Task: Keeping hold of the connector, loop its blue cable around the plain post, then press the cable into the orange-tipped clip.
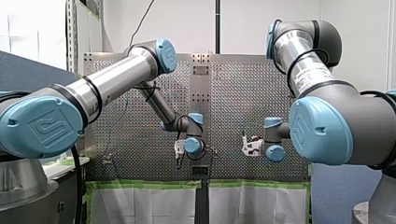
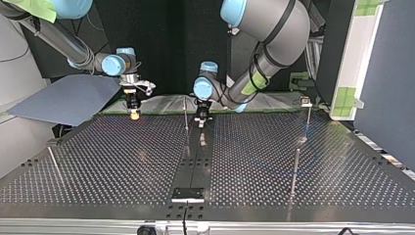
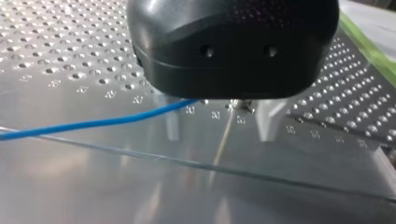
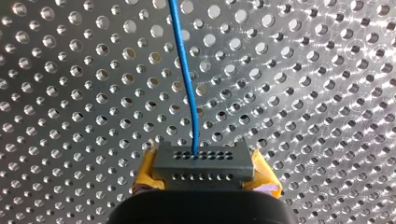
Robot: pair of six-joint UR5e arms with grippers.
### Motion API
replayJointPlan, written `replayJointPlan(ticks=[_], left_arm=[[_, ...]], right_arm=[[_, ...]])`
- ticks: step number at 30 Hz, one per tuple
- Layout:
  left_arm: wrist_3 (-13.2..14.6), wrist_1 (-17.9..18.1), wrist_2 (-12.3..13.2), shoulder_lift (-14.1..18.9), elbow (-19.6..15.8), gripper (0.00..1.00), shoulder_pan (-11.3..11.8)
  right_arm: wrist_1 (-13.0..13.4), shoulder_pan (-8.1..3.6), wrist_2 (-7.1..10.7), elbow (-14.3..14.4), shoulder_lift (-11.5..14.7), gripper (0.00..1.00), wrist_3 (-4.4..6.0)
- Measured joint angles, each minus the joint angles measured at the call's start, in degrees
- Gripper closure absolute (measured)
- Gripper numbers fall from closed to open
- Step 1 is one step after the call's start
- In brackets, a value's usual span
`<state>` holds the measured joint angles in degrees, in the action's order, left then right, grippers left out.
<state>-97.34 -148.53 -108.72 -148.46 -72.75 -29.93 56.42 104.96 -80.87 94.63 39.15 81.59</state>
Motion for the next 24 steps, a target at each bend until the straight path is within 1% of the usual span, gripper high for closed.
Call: replayJointPlan(ticks=[3,7,12,17,19,24], left_arm=[[0.01,-0.86,0.28,0.00,0.00,0.00,0.19],[0.85,-2.72,-0.49,0.00,0.00,0.00,0.36],[3.61,-5.78,-0.98,0.03,-0.31,0.00,0.60],[6.85,-8.68,-1.07,0.11,-2.66,0.00,0.90],[7.85,-8.82,-0.93,0.20,-3.59,0.00,0.98],[10.20,-7.38,0.40,1.10,-6.14,0.00,0.82]], right_arm=[[-0.18,0.02,0.00,0.00,-0.01,1.00,-0.05],[-0.30,0.03,0.00,0.00,-0.05,1.00,-0.08],[-0.41,0.02,0.00,0.00,-0.06,1.00,-0.08],[-0.56,0.02,0.00,0.00,-0.05,1.00,-0.09],[-0.66,0.02,0.00,0.01,-0.04,1.00,-0.13],[-1.04,0.10,0.03,0.01,-0.04,1.00,-0.22]])
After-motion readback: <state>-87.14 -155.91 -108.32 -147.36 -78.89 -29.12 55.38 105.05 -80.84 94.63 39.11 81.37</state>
